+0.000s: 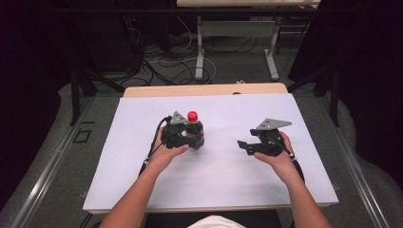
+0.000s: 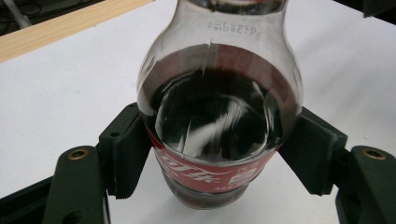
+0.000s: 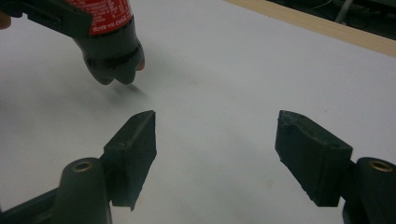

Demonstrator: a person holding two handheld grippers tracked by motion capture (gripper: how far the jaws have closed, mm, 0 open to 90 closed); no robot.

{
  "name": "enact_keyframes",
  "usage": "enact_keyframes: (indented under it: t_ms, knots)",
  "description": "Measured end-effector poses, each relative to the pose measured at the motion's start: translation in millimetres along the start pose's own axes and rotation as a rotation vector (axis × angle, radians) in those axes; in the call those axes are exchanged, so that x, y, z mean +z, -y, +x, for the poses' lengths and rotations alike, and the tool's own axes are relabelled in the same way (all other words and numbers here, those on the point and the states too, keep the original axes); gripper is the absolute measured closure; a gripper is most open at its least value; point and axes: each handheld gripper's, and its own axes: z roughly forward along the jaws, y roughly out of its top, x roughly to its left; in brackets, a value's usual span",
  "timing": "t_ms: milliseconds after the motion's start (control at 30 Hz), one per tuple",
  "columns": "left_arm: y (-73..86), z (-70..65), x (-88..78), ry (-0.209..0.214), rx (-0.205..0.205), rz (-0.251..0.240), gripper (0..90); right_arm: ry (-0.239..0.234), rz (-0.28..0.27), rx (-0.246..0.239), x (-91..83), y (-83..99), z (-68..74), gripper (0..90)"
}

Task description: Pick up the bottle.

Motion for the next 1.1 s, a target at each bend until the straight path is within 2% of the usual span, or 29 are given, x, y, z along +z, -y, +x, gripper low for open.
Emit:
enact_keyframes:
  t_ms: [133, 300, 467, 600, 700, 800, 867, 900, 1000, 1033, 1100]
  knots:
    - [1.9, -7.0, -5.5, 0.017, 0.019, 0.003, 30.2, -0.034, 0.001, -0.011, -0.2, -4.0, 6.0, 33.7]
    - [5.8, -15.9, -8.5, 0.031, 0.038, 0.006, 30.3, -0.113, 0.014, -0.043, 4.7, -12.8, 17.3, 38.5]
    - [8.3, -24.4, -8.2, 0.037, 0.063, 0.014, 30.3, -0.152, -0.012, -0.087, 6.9, -27.8, 30.9, 38.7]
    - [10.9, -29.1, -5.7, 0.045, 0.065, 0.024, 30.3, -0.178, -0.010, -0.050, 5.2, -43.5, 43.4, 38.7]
    - [12.1, -31.4, -4.0, 0.041, 0.078, 0.028, 30.3, -0.215, -0.032, -0.043, 4.5, -54.1, 49.8, 42.9]
    - [13.7, -34.4, -3.1, 0.051, 0.076, 0.033, 30.3, -0.203, -0.026, -0.042, 4.0, -62.2, 56.8, 45.9]
    - [13.6, -34.9, -3.7, 0.062, 0.083, 0.047, 30.3, -0.210, -0.040, -0.042, 5.4, -65.8, 60.8, 48.4]
    - [14.7, -36.0, -2.3, 0.054, 0.080, 0.031, 30.3, -0.215, -0.042, -0.042, 6.4, -67.4, 62.7, 50.1]
    - [15.3, -36.8, -1.8, 0.052, 0.085, 0.033, 30.3, -0.221, -0.042, -0.055, 8.2, -70.7, 65.9, 51.6]
    - [16.0, -38.3, -1.4, 0.057, 0.074, 0.031, 30.3, -0.226, -0.035, -0.047, 9.8, -73.5, 69.8, 52.8]
    - [16.1, -39.0, -0.7, 0.059, 0.085, 0.034, 30.3, -0.237, -0.035, -0.051, 11.6, -76.4, 72.8, 53.8]
